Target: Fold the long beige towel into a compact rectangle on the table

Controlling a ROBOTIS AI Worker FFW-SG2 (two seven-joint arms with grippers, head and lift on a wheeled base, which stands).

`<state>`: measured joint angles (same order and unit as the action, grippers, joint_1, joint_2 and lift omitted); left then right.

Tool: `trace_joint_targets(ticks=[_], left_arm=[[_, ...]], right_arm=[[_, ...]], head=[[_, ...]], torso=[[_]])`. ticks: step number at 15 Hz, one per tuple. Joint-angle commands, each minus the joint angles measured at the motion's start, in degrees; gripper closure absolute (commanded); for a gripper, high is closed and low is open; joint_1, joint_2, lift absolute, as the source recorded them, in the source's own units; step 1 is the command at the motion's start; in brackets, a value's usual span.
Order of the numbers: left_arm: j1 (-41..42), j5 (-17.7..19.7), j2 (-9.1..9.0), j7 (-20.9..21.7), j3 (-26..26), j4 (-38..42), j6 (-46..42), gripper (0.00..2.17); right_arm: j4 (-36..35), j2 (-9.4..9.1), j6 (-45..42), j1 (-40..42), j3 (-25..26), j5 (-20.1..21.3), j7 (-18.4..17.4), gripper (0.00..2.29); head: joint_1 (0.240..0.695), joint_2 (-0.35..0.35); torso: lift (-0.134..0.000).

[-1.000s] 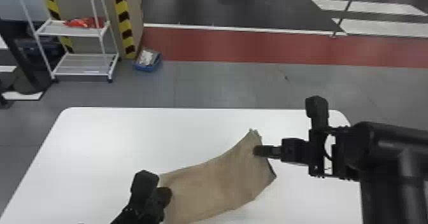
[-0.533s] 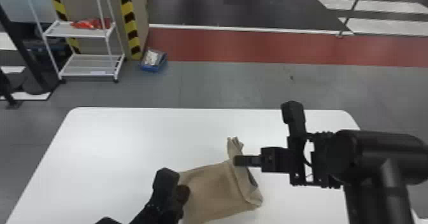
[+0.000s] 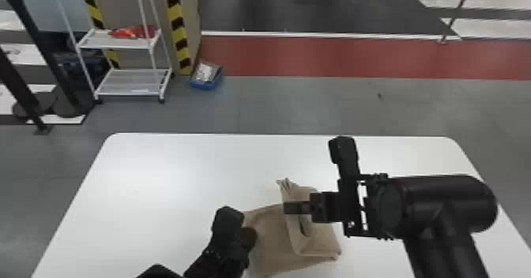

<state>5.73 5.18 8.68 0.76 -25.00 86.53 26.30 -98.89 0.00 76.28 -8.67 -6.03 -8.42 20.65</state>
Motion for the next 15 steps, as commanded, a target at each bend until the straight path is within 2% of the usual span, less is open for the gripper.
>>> trace_joint_targets(ticks=[1,7,14,15], left_arm=[[-0.4,0.3,0.02,0.0,0.0,-0.4,-0.3,2.07],[-1.6,1.1,-0.16,0.0,-1.1,-2.2,-2.3,2.07],[-1.9,1.3,-0.07,-0.1,-1.3,-2.9,-2.8,2.07],[-1.9,1.3,-0.07,-0.1,-1.3,-2.9,-2.8,2.08]], right_arm=[[1.5,-0.05,-2.1,-0.3,-1.7,0.0,-0.4,0.93],[2.8,-0.05,-4.4,-0.1,-5.7,-0.1,-1.3,0.93],[9.8,-0.05,-11.6,-0.2,-8.8,0.3,-2.5,0.92],[9.9,-0.05,-11.6,-0.1,-9.3,0.2,-2.7,0.86]], head=[[0.695,-0.014],[0.695,0.008],[0.695,0.026],[0.695,0.029]], torso=[[0.0],[0.0],[0.0],[0.0]])
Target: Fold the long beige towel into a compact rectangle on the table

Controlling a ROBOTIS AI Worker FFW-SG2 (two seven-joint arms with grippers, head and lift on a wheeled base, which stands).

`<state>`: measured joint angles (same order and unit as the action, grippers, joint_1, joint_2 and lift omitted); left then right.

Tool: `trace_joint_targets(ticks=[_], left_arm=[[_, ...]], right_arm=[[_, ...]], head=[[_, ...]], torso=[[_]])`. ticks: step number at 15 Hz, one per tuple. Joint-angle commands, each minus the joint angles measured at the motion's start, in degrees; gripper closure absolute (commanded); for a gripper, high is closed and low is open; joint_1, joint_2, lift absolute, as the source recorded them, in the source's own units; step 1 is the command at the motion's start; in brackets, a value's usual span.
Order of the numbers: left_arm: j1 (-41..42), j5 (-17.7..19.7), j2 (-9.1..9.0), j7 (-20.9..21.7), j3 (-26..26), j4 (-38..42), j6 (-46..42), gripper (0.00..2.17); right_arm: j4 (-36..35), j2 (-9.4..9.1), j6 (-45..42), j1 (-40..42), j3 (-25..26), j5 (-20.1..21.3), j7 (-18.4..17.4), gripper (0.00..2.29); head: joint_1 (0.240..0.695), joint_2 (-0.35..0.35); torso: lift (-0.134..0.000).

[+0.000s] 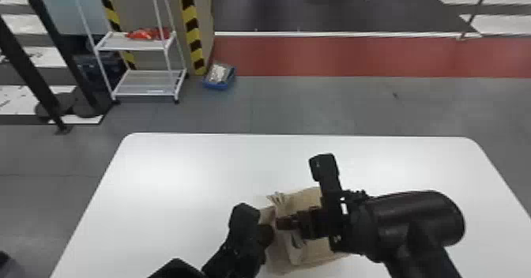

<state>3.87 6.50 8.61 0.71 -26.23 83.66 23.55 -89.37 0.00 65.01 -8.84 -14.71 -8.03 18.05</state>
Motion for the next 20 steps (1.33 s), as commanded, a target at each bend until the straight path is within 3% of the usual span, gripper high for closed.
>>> trace_joint_targets(ticks=[1,2,3,7,12,14,18,20], left_arm=[[0.0,0.0,0.0,0.0,-0.1,-0.1,0.0,2.08],[0.0,0.0,0.0,0.0,-0.1,-0.1,0.0,2.07],[0.0,0.0,0.09,0.0,-0.1,0.0,0.0,2.07],[1.0,0.0,0.62,-0.1,0.7,1.2,0.0,2.07],[5.6,0.2,1.94,1.1,5.9,11.9,3.0,2.07],[6.5,0.1,2.29,1.1,7.9,14.2,3.1,2.07],[7.6,0.6,2.99,1.3,11.6,15.4,3.1,2.07],[7.7,0.8,3.08,1.7,12.1,15.3,2.6,2.07]], right_arm=[[0.4,-0.05,-0.9,0.1,-1.1,-0.2,-0.5,0.51],[0.3,-0.05,-1.8,0.7,-1.4,-0.3,-1.0,0.15],[0.0,-0.05,-2.3,1.3,-1.2,-0.6,-1.0,0.01],[-8.5,-0.05,-8.1,8.3,1.8,-2.8,0.5,0.03],[-21.7,0.0,-6.2,17.3,5.4,-5.0,2.7,0.08],[-25.6,1.93,-3.0,20.0,6.2,-5.9,4.5,0.37],[-30.8,3.34,5.6,25.5,8.5,-4.0,6.5,1.48],[-30.7,3.69,4.4,27.8,9.3,-0.1,6.6,1.59]], head=[[0.695,0.031],[0.695,0.034],[0.695,0.038],[0.695,0.055],[0.695,0.061],[0.695,0.078],[0.695,0.123],[0.695,0.121]], torso=[[0.0],[0.0],[0.0],[0.0],[0.0],[0.0],[0.0],[0.0]])
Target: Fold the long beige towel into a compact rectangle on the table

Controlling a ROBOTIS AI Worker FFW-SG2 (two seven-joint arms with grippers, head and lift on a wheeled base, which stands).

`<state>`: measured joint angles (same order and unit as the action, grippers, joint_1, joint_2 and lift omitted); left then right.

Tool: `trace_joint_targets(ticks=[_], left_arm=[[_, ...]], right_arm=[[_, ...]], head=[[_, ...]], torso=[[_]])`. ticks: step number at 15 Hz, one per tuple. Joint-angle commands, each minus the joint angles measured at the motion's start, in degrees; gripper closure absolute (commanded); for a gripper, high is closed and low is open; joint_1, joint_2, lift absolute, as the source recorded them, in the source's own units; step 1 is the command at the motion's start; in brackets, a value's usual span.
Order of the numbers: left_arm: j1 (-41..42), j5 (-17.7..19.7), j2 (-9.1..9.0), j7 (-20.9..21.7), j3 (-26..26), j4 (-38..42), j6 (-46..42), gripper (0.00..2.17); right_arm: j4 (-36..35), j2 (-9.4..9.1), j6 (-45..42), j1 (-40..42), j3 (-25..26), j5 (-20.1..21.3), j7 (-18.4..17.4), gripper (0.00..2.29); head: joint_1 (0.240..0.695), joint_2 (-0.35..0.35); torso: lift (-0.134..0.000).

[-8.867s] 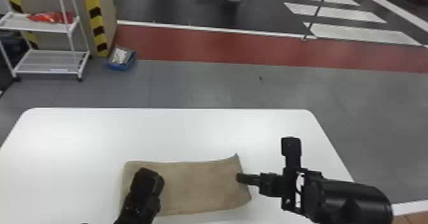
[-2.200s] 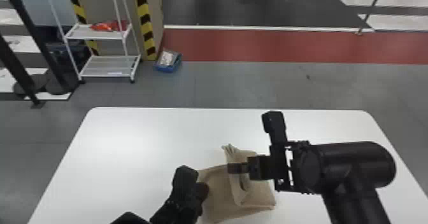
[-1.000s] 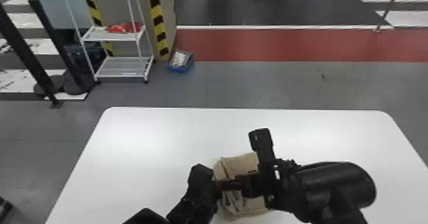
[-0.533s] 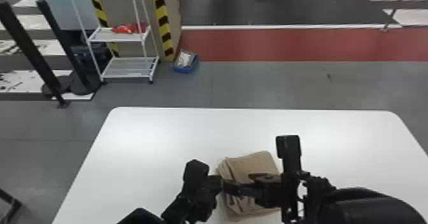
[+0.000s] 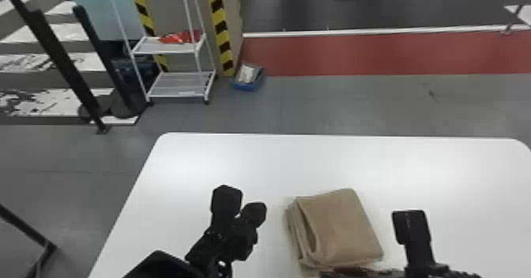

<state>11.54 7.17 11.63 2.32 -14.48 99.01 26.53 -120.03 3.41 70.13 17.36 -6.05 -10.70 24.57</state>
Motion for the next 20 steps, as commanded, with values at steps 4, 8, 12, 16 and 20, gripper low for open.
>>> trace_joint_targets(ticks=[4,8,12,16,20], left_arm=[[0.2,0.3,0.06,0.2,0.2,-0.1,-0.7,2.07],[0.8,0.3,-0.03,0.1,0.0,0.3,-0.9,2.07],[1.5,0.3,0.06,0.2,0.4,0.8,-1.3,2.07],[1.6,0.3,0.06,0.2,0.2,1.5,-1.3,2.07],[1.6,0.2,0.15,0.3,0.2,1.4,-1.3,2.07]], right_arm=[[5.6,0.37,-10.6,1.9,2.3,5.7,0.8,1.59],[11.1,0.19,-11.1,-1.5,1.8,7.7,0.3,1.6],[15.3,0.01,-12.9,-5.4,1.6,9.1,-2.0,1.6],[22.6,-0.34,-12.7,-13.6,-1.5,10.1,-5.9,1.6],[31.2,-3.47,-12.7,-22.6,-2.9,10.3,-9.1,1.59]], head=[[0.695,0.077],[0.695,0.039],[0.695,0.024],[0.695,0.01],[0.695,0.024]], torso=[[0.0],[0.0],[0.0],[0.0],[0.0]])
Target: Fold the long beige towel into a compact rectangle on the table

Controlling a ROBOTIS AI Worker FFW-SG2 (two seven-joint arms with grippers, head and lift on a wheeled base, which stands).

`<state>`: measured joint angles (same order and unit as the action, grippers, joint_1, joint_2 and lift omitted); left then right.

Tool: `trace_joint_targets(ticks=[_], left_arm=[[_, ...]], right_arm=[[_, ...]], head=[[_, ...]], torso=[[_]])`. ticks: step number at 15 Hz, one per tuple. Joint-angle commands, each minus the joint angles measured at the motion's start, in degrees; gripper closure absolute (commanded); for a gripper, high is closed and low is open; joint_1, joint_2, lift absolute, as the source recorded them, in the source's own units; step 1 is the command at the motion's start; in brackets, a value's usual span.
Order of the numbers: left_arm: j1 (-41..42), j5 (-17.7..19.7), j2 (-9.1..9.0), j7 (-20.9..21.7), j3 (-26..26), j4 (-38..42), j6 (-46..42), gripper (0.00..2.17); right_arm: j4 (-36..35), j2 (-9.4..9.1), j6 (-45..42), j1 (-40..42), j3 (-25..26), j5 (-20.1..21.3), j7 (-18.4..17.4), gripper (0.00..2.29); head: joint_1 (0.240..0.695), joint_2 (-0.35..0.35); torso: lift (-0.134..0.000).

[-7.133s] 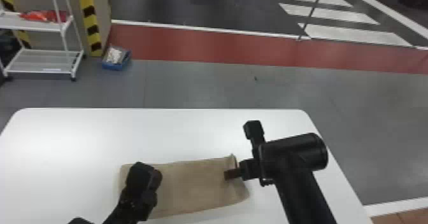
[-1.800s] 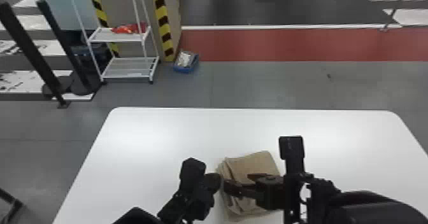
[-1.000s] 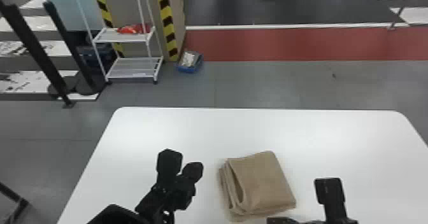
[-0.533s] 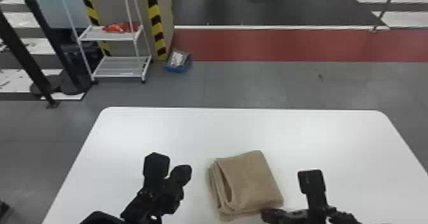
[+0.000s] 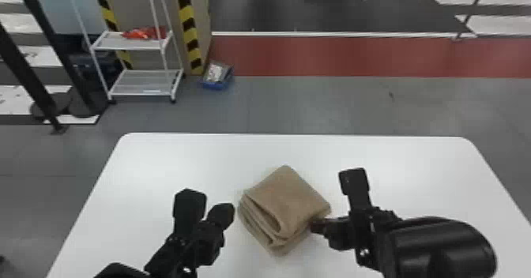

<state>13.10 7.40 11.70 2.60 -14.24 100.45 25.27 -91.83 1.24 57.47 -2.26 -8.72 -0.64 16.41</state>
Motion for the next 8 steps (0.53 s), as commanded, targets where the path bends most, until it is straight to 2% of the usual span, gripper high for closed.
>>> trace_joint_targets(ticks=[1,3,6,8], left_arm=[[0.0,0.0,0.07,0.0,0.0,-0.3,-0.3,2.07],[-0.1,0.0,0.51,0.0,0.8,-1.2,-1.2,2.07],[-2.1,-0.1,0.51,-0.1,0.8,-6.2,-8.8,2.07],[-5.9,-0.3,-0.01,-0.5,0.0,-13.2,-15.1,2.07]], right_arm=[[3.7,-1.3,-1.8,-3.9,-1.2,0.0,-2.6,1.59],[3.1,-1.3,-6.7,-2.3,-1.5,-0.6,-3.0,1.59],[-8.1,-1.3,-5.8,6.0,3.4,-1.7,-0.3,1.59],[-15.8,-0.98,-5.5,11.2,8.5,-2.9,2.5,1.59]], head=[[0.695,0.032],[0.695,0.038],[0.695,0.064],[0.695,0.062]], torso=[[0.0],[0.0],[0.0],[0.0]])
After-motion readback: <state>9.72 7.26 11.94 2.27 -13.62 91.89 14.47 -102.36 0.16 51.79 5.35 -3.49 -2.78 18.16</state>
